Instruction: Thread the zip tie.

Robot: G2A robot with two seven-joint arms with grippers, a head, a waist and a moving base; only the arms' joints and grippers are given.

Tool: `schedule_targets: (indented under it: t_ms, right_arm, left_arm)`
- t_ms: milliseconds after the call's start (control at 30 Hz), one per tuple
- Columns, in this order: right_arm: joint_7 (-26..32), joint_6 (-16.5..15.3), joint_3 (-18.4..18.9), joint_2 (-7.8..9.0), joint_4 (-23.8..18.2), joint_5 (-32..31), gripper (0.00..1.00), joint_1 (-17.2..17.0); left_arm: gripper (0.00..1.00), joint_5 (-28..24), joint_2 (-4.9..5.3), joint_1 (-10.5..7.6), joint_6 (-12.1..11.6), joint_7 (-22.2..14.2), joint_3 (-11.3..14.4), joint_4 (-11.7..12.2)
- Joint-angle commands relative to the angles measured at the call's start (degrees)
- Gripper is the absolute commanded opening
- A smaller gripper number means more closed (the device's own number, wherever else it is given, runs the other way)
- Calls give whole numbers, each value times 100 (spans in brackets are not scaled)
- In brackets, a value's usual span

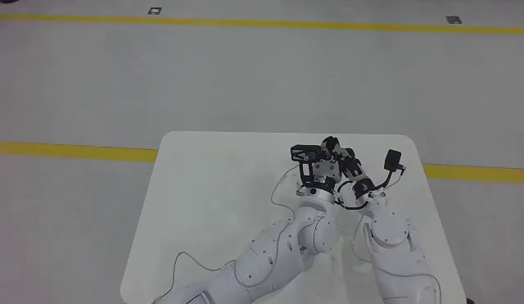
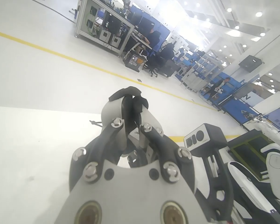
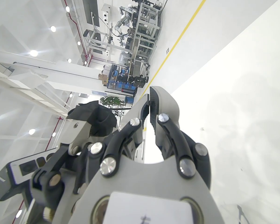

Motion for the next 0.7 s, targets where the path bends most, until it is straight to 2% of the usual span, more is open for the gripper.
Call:
schedule_targets:
  t_ms: [0,400,567,600,667]
  right_arm:
    - [-11,0,-5,6,5,13,0,2]
    - [19,-55,-1,65,24,97,0,-2]
    - [-24,-29,-50,78,35,98,0,20]
    - [-24,-20,-55,83,43,93,10,25]
    - [-29,-16,-62,90,49,96,21,30]
  left_arm:
    - [0,9,5,9,10,-20,-1,-5]
    - [0,82,-4,-8,10,-113,20,66]
    - [0,-192,-15,-1,10,55,-87,2]
    - [0,-260,-20,0,10,140,-145,1]
    - [0,-292,-29,1,10,290,-219,23]
